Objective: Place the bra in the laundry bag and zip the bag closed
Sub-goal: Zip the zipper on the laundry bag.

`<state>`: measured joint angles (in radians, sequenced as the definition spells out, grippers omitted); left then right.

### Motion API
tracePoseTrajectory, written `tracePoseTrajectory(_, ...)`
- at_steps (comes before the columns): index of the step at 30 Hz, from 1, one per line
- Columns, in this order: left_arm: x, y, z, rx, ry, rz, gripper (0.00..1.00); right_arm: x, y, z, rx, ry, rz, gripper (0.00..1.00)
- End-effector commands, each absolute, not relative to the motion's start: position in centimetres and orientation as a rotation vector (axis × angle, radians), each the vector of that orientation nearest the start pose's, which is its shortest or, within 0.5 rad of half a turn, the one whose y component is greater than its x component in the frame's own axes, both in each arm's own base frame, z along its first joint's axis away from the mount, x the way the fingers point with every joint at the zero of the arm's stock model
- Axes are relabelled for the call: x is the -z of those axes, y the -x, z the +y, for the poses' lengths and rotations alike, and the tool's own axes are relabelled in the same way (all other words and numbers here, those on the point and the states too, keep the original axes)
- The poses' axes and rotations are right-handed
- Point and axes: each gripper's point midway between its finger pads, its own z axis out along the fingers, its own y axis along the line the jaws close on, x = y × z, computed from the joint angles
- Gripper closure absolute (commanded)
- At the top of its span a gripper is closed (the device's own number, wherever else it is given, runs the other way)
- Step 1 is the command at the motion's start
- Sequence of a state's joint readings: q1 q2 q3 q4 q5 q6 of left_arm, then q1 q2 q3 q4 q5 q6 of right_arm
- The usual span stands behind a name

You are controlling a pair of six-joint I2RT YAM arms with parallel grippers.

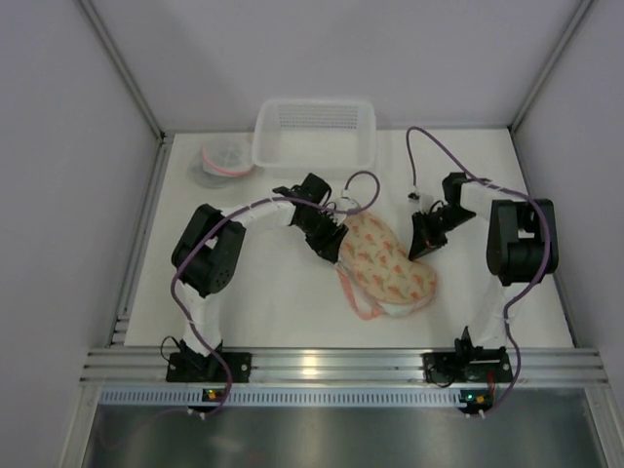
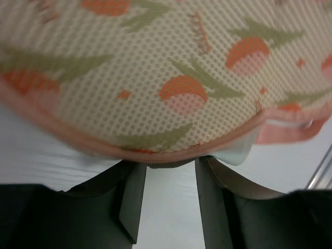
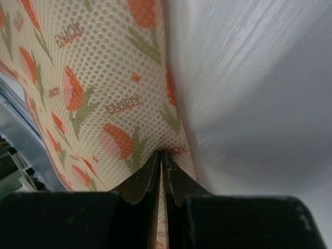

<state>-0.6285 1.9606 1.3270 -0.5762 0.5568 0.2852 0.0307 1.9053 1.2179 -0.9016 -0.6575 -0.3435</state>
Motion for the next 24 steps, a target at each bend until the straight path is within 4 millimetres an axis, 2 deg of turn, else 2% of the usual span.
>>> tracePoseTrajectory(1,-6.1,-35.3,-31.6,0.877,-1.057,2.321,0.53,-4.3,-28.0,11.7,-1.014,0.530,2.807,0.95)
tracePoseTrajectory(2,-6.3,-36.5,-31.5,0.870,-1.033,2.315,0.53,-4.5,-27.9,12.0,-1.037,0.510,2.799,0.95)
tracePoseTrajectory(3,-5.5,-37.8,-30.9,0.861,-1.010,2.329,0.53,-4.6,-27.8,12.3,-1.048,0.506,2.795,0.95)
tracePoseTrajectory(4,-6.8,-39.6,-31.1,0.842,-0.995,2.287,0.53,-4.7,-27.5,13.0,-1.093,0.505,2.780,0.95)
tracePoseTrajectory(6,-7.2,-41.4,-30.4,0.821,-0.973,2.267,0.51,-5.2,-27.2,13.8,-1.138,0.503,2.760,0.94)
tracePoseTrajectory(9,-8.8,-41.9,-29.3,0.815,-0.959,2.235,0.43,-5.7,-26.6,15.4,-1.180,0.558,2.714,0.92)
tracePoseTrajectory(10,-10.9,-41.5,-29.0,0.828,-0.960,2.192,0.38,-5.6,-26.2,16.1,-1.185,0.592,2.708,0.91)
tracePoseTrajectory(11,-10.5,-39.8,-28.5,0.885,-0.966,2.214,0.35,-5.7,-26.5,16.5,-1.179,0.602,2.688,0.91)
tracePoseTrajectory(13,-11.7,-37.9,-27.9,0.947,-0.934,2.234,0.27,-5.9,-26.3,16.8,-1.172,0.616,2.671,0.89)
tracePoseTrajectory(14,-12.9,-36.1,-28.0,1.019,-0.922,2.231,0.25,-6.1,-26.5,16.8,-1.161,0.617,2.664,0.87)
tracePoseTrajectory(17,-14.2,-33.0,-28.3,1.171,-0.803,2.304,0.23,-7.5,-27.4,16.4,-1.117,0.607,2.623,0.82)
tracePoseTrajectory(20,-14.2,-31.1,-29.2,1.193,-0.796,2.338,0.23,-10.6,-30.3,15.3,-0.999,0.561,2.513,0.73)
tracePoseTrajectory(21,-14.0,-31.0,-29.2,1.168,-0.800,2.346,0.23,-12.8,-32.0,15.0,-0.930,0.570,2.430,0.68)
tracePoseTrajectory(23,-13.4,-30.8,-29.5,1.139,-0.812,2.358,0.23,-14.8,-34.0,13.9,-0.789,0.562,2.375,0.55)
tracePoseTrajectory(24,-12.9,-31.1,-29.5,1.122,-0.798,2.380,0.23,-17.5,-35.2,13.5,-0.719,0.570,2.301,0.51)
